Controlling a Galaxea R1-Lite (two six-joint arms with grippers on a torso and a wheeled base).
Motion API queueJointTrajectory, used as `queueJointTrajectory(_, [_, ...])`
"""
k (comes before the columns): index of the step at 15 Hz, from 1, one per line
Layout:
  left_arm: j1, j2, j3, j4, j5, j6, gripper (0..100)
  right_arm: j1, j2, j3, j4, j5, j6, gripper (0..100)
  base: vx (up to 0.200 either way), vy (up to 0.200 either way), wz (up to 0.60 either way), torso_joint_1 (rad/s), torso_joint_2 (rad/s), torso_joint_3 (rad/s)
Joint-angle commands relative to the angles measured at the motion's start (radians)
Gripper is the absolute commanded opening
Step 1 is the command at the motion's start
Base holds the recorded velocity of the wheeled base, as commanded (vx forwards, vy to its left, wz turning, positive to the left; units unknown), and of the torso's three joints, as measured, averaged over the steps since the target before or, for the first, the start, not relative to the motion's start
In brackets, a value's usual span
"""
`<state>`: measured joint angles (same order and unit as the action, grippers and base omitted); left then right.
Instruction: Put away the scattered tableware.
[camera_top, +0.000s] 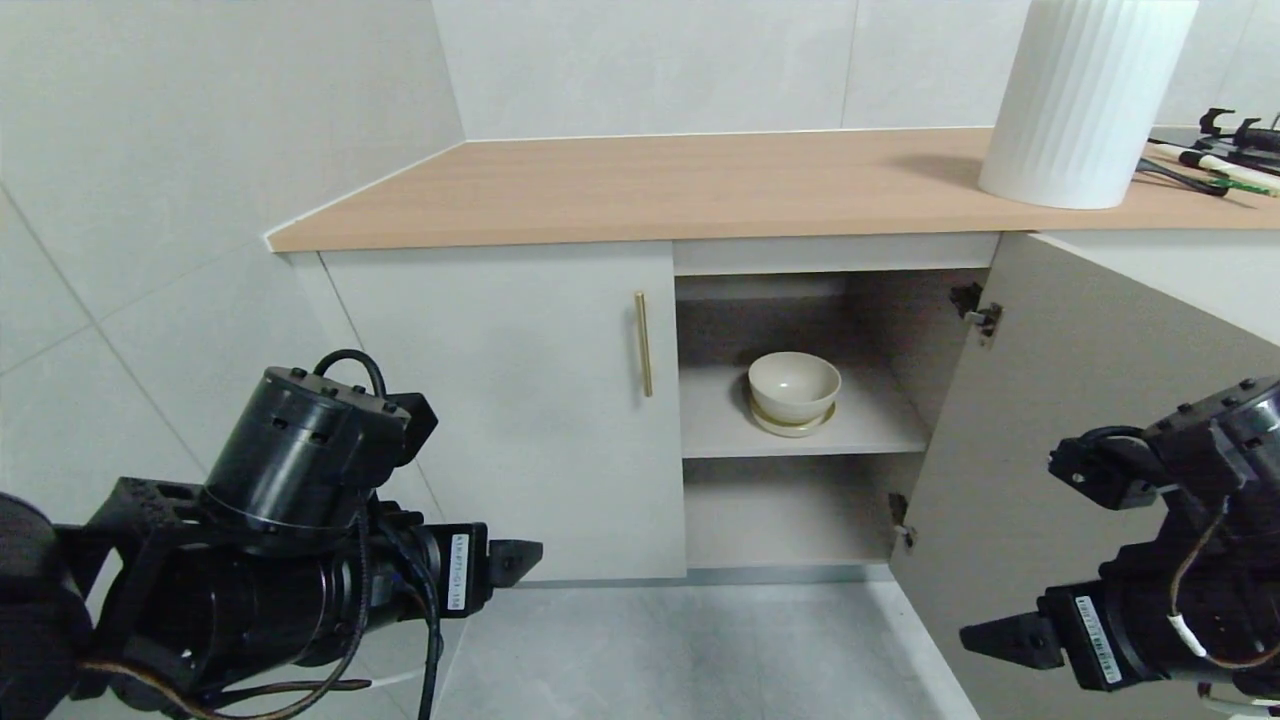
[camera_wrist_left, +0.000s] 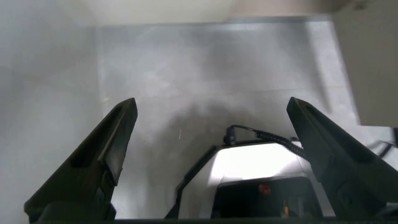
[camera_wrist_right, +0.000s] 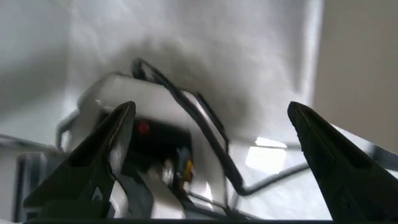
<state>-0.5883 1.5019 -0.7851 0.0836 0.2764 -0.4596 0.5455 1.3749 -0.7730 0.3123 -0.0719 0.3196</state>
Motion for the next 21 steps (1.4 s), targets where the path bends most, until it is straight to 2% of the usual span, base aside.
queueJointTrajectory(1, [0.001,0.0,0.0,0.001,0.001,-0.001,100,0.004,-0.074,-0.005,0.062,0.003,-0.048,100,0.0,-0.2,0.0,0.002,0.01,0.007])
queueJointTrajectory(7, [0.002,0.0,0.001,0.001,0.0,-0.001,100,0.01,-0.303,-0.063,0.366,0.011,-0.255,100,0.0,-0.2,0.0,0.003,0.0,0.005])
queueJointTrajectory(9, [0.002,0.0,0.001,0.001,0.0,-0.001,100,0.04,-0.347,-0.114,0.472,0.011,-0.257,100,0.0,-0.1,0.0,-0.004,0.0,0.001])
queueJointTrajectory(12, [0.002,0.001,0.001,0.001,0.0,-0.001,100,0.039,-0.369,-0.14,0.559,-0.009,-0.266,100,0.0,0.0,0.0,0.0,0.0,0.0])
queueJointTrajectory(14, [0.002,0.001,0.001,0.001,0.0,-0.001,100,0.036,-0.367,-0.141,0.564,-0.055,-0.266,100,0.0,0.0,0.0,0.0,0.0,0.0])
queueJointTrajectory(16, [0.002,0.001,0.001,0.001,0.0,-0.001,100,-0.024,-0.355,-0.143,0.562,-0.121,-0.266,100,0.0,0.0,0.0,0.0,0.0,0.0])
queueJointTrajectory(19, [0.002,0.003,0.003,0.001,0.0,-0.001,100,-0.162,-0.33,-0.169,0.559,-0.131,-0.274,100,0.0,0.0,0.0,0.0,0.0,0.0])
queueJointTrajectory(21, [0.002,0.003,0.003,0.001,0.0,-0.001,100,-0.272,-0.326,-0.175,0.55,-0.131,-0.326,100,0.0,0.0,0.0,0.0,0.0,0.0])
